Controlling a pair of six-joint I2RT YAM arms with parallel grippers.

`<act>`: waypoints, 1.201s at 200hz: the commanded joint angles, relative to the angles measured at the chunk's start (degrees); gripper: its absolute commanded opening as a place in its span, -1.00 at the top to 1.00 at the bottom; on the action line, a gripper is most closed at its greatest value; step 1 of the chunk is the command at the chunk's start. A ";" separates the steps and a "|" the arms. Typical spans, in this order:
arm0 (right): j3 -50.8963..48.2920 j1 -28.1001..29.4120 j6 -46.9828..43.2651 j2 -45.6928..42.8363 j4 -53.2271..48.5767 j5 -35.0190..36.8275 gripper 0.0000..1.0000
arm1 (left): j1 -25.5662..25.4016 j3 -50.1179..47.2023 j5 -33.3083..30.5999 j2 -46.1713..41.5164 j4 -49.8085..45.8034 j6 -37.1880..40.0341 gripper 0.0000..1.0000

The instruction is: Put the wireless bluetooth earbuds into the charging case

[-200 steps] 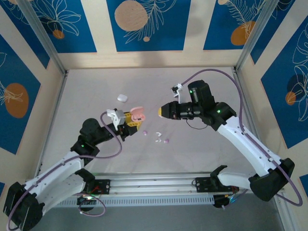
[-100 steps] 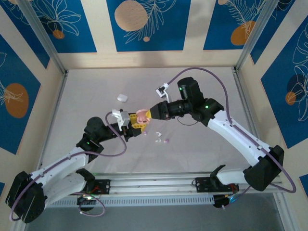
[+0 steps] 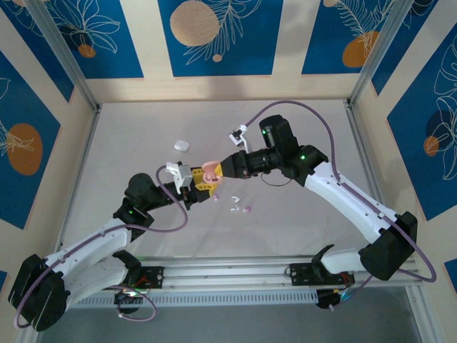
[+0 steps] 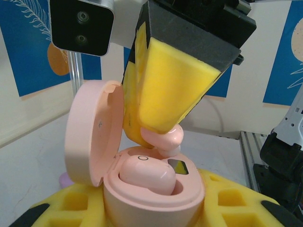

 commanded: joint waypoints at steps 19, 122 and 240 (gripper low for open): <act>1.65 1.74 -2.82 0.19 -1.87 7.29 0.58 | -0.58 1.87 2.31 -0.58 4.34 -1.27 0.41; 2.31 3.24 -4.87 -0.49 -4.99 14.26 0.46 | -0.62 1.50 1.17 -1.12 5.00 -1.70 0.40; 2.87 3.67 -5.55 -0.76 -5.41 13.35 0.43 | -0.62 1.29 0.12 -1.35 4.58 -1.35 0.41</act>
